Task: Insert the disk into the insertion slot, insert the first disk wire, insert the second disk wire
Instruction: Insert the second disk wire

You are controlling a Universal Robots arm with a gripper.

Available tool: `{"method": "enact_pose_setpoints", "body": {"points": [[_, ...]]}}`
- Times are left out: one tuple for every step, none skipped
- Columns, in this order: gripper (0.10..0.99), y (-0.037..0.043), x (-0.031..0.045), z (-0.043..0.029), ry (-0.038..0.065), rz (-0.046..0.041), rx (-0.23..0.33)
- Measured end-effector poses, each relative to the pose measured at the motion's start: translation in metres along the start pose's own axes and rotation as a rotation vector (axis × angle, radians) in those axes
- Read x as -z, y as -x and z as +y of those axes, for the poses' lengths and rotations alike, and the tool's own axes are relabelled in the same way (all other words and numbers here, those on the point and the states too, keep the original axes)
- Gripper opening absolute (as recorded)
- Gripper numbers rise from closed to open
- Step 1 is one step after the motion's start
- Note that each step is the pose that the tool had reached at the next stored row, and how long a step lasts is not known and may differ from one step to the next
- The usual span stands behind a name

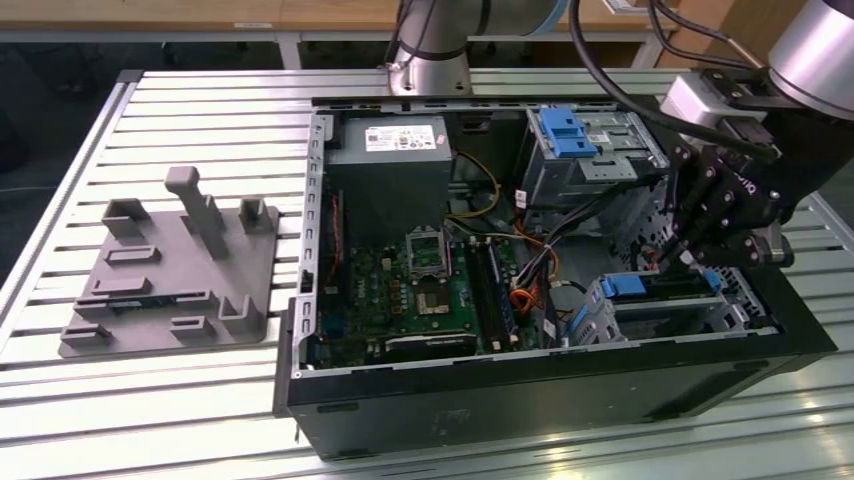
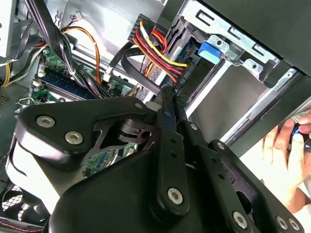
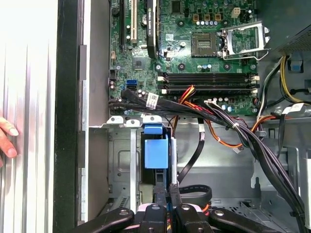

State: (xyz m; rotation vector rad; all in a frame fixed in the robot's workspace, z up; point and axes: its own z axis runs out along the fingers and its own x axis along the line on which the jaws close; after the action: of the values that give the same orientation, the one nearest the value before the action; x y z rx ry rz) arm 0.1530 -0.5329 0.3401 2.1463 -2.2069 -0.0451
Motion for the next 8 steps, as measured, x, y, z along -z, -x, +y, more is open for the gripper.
{"method": "enact_pose_setpoints", "body": {"points": [[0.149,-0.0002,-0.0006,0.0000,0.000,0.0000,0.000],[0.149,-0.0003,-0.0009,-0.0001,0.000,-0.0001,0.000],[0.149,-0.0005,-0.0013,-0.0001,0.000,-0.0001,0.000],[0.149,-0.0006,-0.0014,-0.0001,0.000,0.0000,0.000],[0.149,-0.0007,-0.0023,-0.0004,0.000,-0.0001,0.000],[0.149,-0.0007,-0.0032,-0.0006,0.001,-0.0001,0.000],[0.149,-0.0007,-0.0033,-0.0006,0.001,-0.0001,0.000],[0.149,-0.0007,-0.0035,-0.0006,0.001,-0.0001,0.000]]}}
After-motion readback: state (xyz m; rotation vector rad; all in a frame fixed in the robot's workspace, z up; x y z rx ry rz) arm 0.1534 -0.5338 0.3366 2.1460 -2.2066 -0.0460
